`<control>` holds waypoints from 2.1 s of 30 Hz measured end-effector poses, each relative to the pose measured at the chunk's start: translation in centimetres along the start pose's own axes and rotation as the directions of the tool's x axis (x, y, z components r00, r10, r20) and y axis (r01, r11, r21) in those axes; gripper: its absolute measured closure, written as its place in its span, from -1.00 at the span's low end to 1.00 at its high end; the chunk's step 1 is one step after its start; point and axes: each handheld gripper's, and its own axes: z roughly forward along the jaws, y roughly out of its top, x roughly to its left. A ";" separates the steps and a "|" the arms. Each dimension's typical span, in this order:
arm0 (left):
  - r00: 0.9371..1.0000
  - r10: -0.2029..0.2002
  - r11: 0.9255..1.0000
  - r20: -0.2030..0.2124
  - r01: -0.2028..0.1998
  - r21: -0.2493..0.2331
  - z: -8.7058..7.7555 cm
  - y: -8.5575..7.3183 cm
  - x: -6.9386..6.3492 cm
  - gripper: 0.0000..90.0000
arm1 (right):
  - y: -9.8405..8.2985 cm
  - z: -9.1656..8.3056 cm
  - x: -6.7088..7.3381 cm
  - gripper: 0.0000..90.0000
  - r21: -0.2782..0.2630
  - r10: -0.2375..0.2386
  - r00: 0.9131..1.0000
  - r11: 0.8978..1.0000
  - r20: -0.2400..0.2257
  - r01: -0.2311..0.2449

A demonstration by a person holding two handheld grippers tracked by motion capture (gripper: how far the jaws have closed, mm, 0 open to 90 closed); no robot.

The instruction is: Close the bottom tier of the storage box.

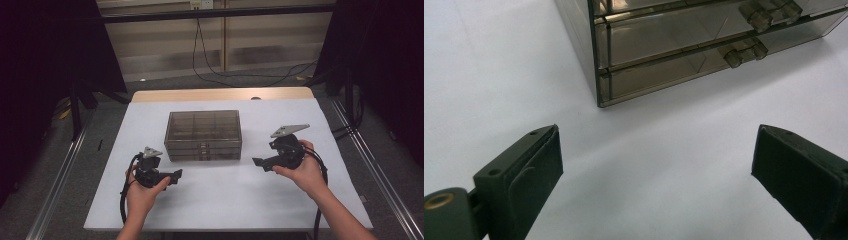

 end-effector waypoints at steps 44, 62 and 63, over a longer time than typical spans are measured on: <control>1.000 -0.001 1.000 -0.014 0.001 -0.001 -0.4 -0.3 0.7 -0.86 | -4.2 -1.1 -0.6 -0.70 0.018 0.010 0.999 1.000 0.036 -0.011; 1.000 0.001 1.000 -0.018 -0.001 -0.003 -0.4 -0.5 0.8 -0.86 | -5.8 -1.3 -1.0 -0.71 -0.005 0.052 0.998 0.999 0.036 -0.052; 1.000 0.001 1.000 -0.018 -0.001 -0.003 -0.4 -0.5 0.8 -0.86 | -6.0 -1.3 -1.0 -0.71 -0.004 0.054 0.998 0.999 0.036 -0.054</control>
